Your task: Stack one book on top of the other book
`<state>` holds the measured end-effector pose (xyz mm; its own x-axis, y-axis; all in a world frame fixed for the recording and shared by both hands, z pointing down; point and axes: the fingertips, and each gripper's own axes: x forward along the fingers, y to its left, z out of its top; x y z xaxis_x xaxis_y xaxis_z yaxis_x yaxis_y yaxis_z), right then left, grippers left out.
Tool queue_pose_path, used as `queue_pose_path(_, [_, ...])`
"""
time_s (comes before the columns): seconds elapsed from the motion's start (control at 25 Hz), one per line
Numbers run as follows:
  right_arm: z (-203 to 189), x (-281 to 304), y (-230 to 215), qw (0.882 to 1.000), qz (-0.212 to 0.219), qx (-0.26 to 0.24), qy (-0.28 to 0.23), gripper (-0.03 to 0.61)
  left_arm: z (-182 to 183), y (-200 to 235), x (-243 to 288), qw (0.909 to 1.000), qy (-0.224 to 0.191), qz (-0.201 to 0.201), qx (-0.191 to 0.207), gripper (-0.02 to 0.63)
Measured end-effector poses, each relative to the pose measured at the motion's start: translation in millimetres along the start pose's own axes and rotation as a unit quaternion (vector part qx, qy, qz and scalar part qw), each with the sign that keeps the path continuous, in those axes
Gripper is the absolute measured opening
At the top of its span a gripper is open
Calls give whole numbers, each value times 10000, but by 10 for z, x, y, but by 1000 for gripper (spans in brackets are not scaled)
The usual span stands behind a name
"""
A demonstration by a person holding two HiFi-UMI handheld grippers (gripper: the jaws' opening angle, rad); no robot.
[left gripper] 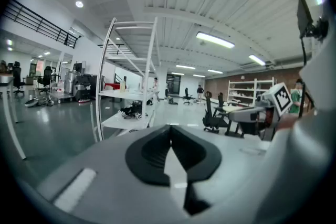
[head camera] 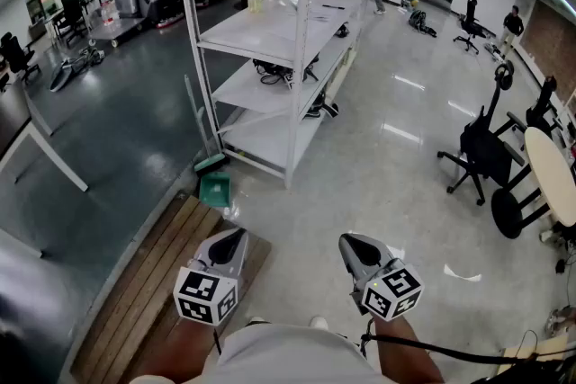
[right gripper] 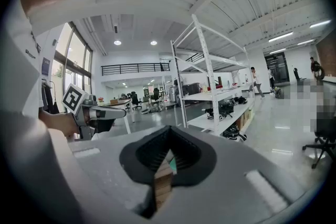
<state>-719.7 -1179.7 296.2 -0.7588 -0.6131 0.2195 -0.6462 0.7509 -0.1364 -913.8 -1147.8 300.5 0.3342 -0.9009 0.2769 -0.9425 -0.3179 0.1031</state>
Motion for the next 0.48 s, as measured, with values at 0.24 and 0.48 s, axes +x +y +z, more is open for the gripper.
queue_pose_path(0.24, [-22,11,3,10000,-19,-26,40,0,-26,27,17,10000,-4,9,16,8])
queue_pose_path(0.48, [55,9,32,9998,32,94,-153,0,-32,42,28,10000,7,-43,19,8])
